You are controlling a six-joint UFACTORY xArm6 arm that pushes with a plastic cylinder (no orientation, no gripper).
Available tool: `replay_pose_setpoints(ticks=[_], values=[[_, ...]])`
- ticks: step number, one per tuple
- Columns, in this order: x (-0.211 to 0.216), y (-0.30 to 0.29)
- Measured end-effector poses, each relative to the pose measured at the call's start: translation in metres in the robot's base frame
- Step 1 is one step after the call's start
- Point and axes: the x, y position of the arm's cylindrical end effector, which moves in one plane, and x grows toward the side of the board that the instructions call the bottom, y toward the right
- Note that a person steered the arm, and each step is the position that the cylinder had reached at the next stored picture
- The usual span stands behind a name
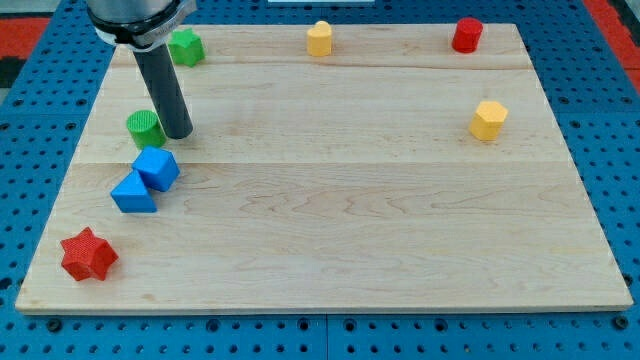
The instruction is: Separate blue cube and blue triangle
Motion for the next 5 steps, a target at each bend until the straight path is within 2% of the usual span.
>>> replay_pose_setpoints(ticks=[3,5], values=[[0.026,-0.001],[0.028,-0.001]])
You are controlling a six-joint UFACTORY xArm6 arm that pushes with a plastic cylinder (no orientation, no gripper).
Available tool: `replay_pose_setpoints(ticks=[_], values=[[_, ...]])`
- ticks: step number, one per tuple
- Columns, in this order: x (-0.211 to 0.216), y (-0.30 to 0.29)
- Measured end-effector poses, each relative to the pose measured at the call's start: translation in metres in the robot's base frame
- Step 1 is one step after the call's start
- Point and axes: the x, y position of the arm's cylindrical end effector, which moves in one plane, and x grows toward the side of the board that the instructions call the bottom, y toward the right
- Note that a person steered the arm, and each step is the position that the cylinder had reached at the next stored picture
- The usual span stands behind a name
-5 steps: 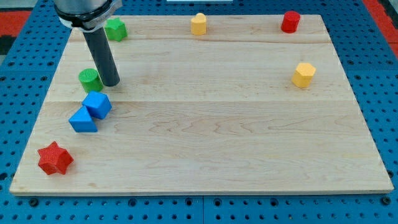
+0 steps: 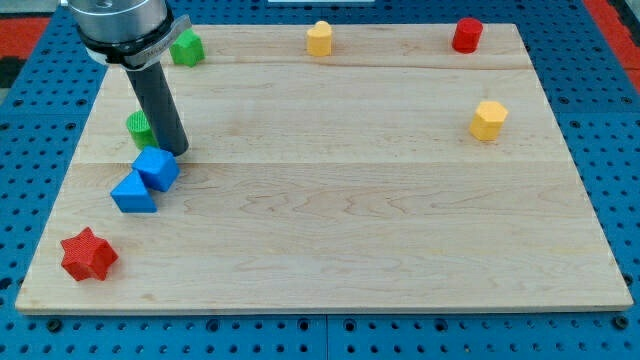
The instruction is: Separate blue cube and blue triangle
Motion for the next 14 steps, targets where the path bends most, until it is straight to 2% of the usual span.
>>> replay_pose_setpoints(ticks=[1,3,4,8,11,14], values=[[0.001,0.0],[0.013,0.037],[0.04,0.037],[0.107,0.022],[0.092,-0.08],[0.063,-0.082]])
